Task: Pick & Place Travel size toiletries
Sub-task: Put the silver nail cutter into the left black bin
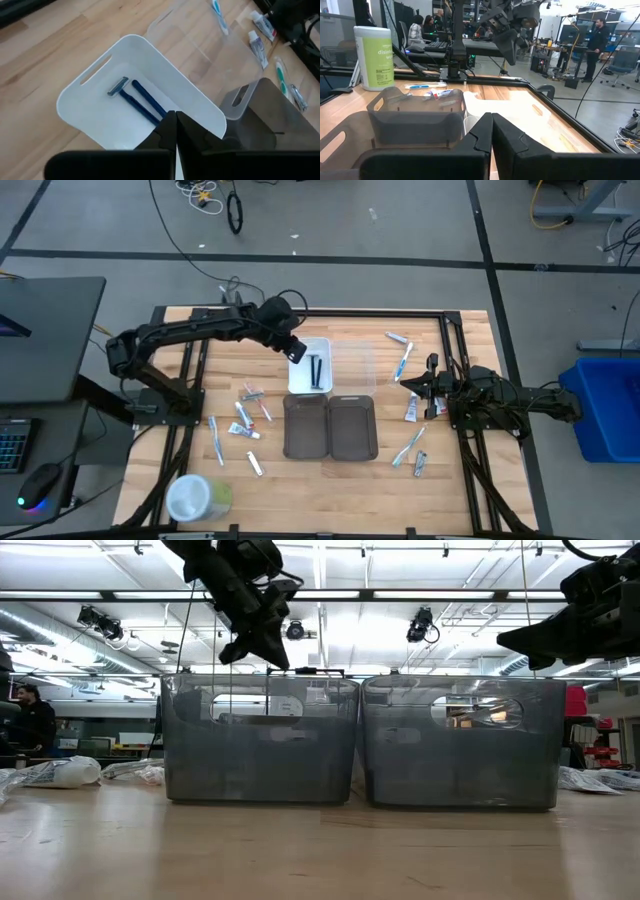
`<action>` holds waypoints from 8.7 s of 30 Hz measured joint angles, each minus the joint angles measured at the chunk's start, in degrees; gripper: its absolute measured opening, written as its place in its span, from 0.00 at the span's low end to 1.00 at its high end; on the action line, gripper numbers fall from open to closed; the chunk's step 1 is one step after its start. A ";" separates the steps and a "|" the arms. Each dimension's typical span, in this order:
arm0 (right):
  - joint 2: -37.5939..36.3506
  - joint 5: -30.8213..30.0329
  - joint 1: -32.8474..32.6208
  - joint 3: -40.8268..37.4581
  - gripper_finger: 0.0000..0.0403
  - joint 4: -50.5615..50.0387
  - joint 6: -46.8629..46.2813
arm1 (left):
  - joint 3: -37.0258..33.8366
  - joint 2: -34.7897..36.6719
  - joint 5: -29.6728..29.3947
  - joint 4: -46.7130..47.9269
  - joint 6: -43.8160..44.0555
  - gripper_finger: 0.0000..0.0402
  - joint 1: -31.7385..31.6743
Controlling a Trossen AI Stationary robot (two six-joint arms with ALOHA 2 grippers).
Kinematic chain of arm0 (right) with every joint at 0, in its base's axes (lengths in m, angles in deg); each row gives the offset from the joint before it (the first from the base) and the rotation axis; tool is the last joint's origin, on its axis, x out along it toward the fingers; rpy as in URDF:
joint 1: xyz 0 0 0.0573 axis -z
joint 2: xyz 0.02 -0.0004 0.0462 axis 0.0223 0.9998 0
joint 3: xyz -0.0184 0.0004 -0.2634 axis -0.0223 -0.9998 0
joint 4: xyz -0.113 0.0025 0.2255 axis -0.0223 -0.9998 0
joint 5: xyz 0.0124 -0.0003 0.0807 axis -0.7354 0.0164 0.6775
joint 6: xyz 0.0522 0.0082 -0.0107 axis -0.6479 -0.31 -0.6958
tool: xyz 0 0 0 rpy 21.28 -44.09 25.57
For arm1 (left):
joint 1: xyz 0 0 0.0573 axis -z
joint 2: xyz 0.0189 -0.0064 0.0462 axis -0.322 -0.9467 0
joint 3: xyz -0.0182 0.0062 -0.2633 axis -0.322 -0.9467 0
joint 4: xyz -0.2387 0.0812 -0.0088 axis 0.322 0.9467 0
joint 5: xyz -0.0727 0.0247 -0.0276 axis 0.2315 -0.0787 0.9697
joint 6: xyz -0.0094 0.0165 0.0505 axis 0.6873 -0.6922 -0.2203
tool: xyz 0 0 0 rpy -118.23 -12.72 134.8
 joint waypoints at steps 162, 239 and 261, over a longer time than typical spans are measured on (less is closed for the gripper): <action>-0.02 0.00 -0.01 0.00 0.03 0.00 0.00 | -29.14 3.45 -10.52 2.60 -16.13 0.39 16.35; 0.00 0.00 0.00 0.02 0.03 0.00 0.00 | -22.66 5.03 -7.85 12.57 -16.84 0.01 16.24; -0.02 0.00 -0.02 0.00 0.03 0.00 0.00 | -11.90 6.71 -6.95 21.26 -18.41 0.00 16.20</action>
